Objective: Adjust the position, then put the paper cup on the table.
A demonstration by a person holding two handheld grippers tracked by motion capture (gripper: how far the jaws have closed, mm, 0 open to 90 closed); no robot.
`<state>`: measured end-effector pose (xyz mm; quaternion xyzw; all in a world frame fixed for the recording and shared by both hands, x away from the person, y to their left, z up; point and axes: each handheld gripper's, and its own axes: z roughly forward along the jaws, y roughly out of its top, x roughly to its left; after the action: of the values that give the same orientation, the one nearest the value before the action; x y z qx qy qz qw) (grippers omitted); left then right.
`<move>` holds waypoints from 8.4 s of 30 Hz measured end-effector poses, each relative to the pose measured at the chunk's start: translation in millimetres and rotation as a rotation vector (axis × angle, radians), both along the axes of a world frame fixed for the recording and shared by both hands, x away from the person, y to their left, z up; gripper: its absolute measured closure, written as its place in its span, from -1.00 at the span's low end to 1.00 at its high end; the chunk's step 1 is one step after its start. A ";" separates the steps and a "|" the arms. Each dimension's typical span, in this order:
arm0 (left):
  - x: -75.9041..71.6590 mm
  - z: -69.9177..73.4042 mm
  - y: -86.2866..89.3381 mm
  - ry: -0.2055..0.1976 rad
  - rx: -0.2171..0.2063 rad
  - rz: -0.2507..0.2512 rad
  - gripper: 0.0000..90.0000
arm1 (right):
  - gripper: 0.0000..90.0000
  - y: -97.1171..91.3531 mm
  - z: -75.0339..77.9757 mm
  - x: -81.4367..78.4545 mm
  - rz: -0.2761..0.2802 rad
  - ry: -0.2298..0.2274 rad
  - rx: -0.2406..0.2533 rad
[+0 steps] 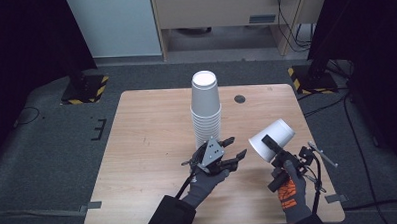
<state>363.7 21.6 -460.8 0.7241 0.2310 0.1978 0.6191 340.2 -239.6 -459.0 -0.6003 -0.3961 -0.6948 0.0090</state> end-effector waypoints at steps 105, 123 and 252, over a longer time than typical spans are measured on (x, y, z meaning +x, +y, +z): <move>-2.2 2.0 12.3 -0.003 0.061 -0.077 0.91 | -0.69 -16.6 -7.1 18.1 -0.024 -0.053 -0.179; -12.2 12.5 48.6 0.037 0.069 -0.074 0.91 | -0.72 -29.2 -16.2 24.8 -0.093 -0.059 -0.594; 25.6 67.0 316.7 0.705 0.539 0.590 0.92 | -0.80 -30.2 -79.7 42.8 0.139 0.189 -1.130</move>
<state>389.4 338.2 -393.8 0.7842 0.5600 0.1604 0.2138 383.0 -269.8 -538.7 -0.5438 -0.7418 -0.3164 -0.2320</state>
